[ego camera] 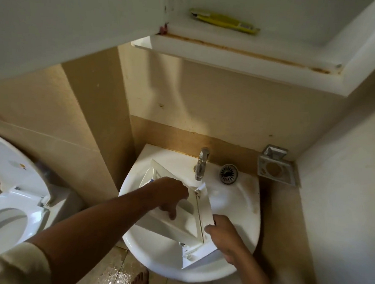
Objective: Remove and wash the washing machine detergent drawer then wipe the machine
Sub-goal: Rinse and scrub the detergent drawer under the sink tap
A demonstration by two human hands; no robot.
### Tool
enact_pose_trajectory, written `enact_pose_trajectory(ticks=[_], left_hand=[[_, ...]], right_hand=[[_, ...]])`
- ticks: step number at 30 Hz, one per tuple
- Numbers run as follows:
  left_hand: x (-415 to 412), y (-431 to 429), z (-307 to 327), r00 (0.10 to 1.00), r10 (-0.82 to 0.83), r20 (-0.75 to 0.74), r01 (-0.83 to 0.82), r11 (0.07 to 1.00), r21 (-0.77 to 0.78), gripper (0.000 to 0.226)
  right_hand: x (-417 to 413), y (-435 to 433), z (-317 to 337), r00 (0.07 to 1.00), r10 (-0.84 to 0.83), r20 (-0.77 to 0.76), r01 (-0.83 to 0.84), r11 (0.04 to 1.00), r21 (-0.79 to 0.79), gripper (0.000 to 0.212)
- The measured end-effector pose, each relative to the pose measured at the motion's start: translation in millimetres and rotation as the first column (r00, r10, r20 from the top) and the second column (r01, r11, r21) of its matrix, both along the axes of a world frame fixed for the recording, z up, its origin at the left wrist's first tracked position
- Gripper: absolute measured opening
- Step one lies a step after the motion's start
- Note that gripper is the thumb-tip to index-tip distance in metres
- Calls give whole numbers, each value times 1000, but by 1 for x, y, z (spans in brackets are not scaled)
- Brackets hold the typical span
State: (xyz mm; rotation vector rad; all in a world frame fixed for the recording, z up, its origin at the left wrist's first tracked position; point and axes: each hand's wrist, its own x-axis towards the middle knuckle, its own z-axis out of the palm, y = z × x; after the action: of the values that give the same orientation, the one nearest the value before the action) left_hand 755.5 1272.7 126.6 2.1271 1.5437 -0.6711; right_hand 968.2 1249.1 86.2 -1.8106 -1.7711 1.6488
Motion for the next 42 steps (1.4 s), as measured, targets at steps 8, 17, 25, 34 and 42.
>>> enact_pose_trajectory(ticks=[8,17,25,34,42], left_hand=[[-25,-22,13,679,356,643,-572,805,159,42],[-44,-57,-24,-120,728,675,-814,317,-487,65],[-46,-64,-20,-284,661,695,-524,500,-689,22],[-49,-59,2,-74,447,891,-562,720,-407,43],[-45,-63,-11,348,164,923,-632,768,102,81]], right_hand=[[6,-34,-16,968,-241,71,214,938,271,11],[6,-68,-32,894,-443,-69,430,804,412,34],[4,-74,-31,851,-498,-166,517,741,428,41],[11,-29,-12,815,-515,-266,572,788,225,14],[0,-28,-10,656,-567,-498,721,667,191,21]])
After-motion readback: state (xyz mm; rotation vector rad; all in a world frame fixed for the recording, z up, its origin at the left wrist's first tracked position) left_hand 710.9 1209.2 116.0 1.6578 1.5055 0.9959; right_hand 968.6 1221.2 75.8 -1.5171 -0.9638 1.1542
